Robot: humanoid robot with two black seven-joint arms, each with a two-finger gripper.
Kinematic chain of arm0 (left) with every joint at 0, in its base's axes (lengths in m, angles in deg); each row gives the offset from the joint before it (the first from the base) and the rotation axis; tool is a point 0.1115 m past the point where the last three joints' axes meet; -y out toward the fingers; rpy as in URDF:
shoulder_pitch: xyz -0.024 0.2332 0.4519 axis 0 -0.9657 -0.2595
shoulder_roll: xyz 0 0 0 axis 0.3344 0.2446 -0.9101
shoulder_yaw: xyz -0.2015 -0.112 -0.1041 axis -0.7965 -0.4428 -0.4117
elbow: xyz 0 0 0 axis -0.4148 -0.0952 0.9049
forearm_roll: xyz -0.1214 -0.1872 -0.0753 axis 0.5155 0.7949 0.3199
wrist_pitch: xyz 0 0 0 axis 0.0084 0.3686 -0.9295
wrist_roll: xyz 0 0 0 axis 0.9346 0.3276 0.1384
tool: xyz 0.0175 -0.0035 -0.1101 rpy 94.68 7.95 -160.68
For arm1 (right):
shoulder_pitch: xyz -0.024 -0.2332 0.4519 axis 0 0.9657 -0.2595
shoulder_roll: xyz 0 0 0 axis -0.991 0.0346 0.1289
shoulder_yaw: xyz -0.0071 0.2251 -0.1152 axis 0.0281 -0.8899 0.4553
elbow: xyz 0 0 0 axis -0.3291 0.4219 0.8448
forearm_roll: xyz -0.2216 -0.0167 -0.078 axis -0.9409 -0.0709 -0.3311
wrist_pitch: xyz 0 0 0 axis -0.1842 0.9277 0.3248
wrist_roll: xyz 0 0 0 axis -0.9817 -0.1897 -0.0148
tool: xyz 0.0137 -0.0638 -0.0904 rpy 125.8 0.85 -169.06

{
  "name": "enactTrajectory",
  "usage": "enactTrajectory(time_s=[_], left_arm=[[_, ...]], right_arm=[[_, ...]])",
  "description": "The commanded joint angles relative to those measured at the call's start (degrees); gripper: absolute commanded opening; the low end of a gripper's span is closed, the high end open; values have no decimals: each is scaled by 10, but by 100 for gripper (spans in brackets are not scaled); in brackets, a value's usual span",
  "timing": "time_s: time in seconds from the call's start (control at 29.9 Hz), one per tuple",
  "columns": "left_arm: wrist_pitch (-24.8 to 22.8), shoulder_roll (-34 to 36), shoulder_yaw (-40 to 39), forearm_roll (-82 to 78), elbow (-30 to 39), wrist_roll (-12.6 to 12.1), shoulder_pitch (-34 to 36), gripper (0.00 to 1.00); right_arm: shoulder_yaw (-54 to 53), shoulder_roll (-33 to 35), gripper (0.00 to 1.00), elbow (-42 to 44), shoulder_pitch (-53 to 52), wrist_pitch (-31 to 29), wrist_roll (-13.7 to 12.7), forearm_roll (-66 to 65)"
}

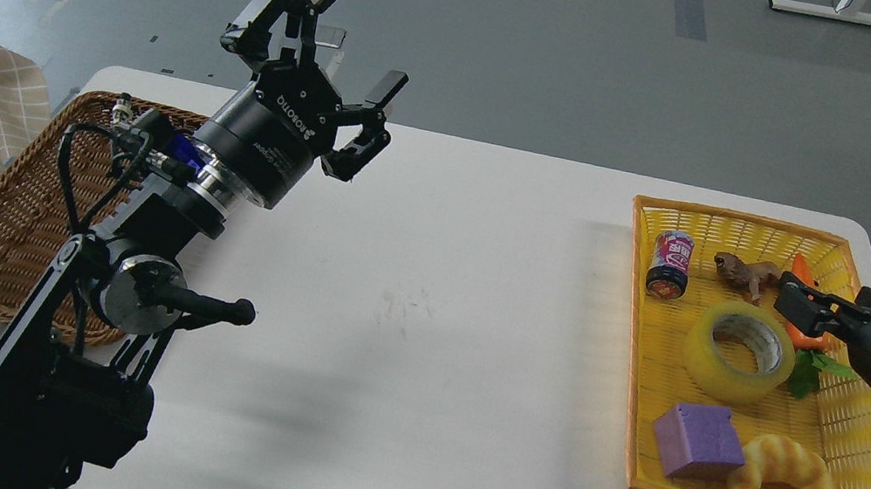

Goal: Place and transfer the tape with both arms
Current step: 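Move the right gripper down toward the yellow tape roll in the tray, then close the right gripper on the yellow tape roll's rim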

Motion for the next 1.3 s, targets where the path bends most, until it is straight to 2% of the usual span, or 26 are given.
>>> enactTrajectory(time_s=[0.0, 0.37, 0.57, 0.8, 1.14, 1.27], left_arm=[[-1, 0, 0, 0, -1, 0, 0, 98], [-1, 0, 0, 0, 0, 0, 0, 98], [0, 0, 0, 0, 0, 0, 0, 98], [1, 0, 0, 0, 0, -1, 0, 98], [2, 0, 0, 0, -1, -1, -1, 98], [2, 0, 0, 0, -1, -1, -1, 98]], right_arm=[[0, -4, 98, 3, 7, 0, -2, 0], [0, -33, 93, 20, 28, 0, -9, 0], [1, -39, 83, 22, 36, 0, -9, 0], [1, -41, 82, 33, 40, 0, -11, 0], [1, -45, 67, 45, 42, 1, -14, 0], [1, -46, 66, 45, 42, 1, -14, 0]])
